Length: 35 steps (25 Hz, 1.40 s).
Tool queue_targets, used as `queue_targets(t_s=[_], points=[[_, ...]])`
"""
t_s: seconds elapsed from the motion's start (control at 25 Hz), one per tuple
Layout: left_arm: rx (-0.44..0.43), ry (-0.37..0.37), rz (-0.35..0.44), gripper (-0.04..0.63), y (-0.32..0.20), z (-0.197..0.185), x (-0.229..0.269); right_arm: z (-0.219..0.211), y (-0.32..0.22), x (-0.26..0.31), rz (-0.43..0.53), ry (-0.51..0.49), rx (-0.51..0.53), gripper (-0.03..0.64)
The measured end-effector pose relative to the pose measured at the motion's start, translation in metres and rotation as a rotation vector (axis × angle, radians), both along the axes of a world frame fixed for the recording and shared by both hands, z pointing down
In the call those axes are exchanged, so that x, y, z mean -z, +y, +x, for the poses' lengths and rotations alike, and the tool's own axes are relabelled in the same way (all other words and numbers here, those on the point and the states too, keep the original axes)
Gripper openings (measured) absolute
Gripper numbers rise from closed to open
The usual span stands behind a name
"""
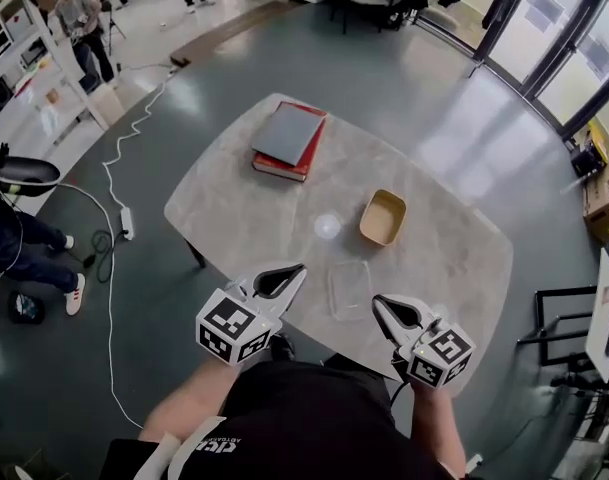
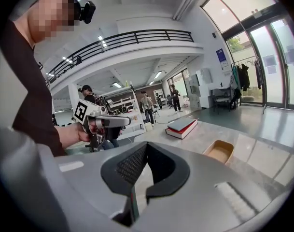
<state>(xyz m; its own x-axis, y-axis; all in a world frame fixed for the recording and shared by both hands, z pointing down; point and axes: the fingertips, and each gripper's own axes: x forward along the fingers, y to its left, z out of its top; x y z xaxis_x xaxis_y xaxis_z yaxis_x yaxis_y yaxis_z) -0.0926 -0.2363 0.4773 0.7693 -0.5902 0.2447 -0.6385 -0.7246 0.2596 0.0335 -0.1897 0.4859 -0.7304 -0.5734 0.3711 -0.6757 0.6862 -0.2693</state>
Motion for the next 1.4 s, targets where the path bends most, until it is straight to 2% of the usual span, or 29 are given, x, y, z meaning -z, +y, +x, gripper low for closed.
queue_targets(t_s=[0.28, 0.68, 1.0, 1.4], points=[[-0.051, -0.02, -0.021, 0.002, -0.007, 0.027, -0.007, 0.024, 0.004, -0.024, -0.036, 0.056, -0.031, 0.002], [-0.039, -0.008, -0.05, 0.002, -0.009, 0.048, -0.017, 0.013, 0.03, -0.091, -0.111, 0.213, 0.137, 0.003], [-0.042, 0.013, -0.083, 0.002, 0.0, 0.048, -0.036, 0.006, 0.04, -0.129, -0.192, 0.296, 0.195, 0.006], [-0.095, -0.003, -0.115, 0.002, 0.031, 0.03, -0.058, 0.006, 0.068, -0.183, -0.255, 0.532, 0.254, 0.048]])
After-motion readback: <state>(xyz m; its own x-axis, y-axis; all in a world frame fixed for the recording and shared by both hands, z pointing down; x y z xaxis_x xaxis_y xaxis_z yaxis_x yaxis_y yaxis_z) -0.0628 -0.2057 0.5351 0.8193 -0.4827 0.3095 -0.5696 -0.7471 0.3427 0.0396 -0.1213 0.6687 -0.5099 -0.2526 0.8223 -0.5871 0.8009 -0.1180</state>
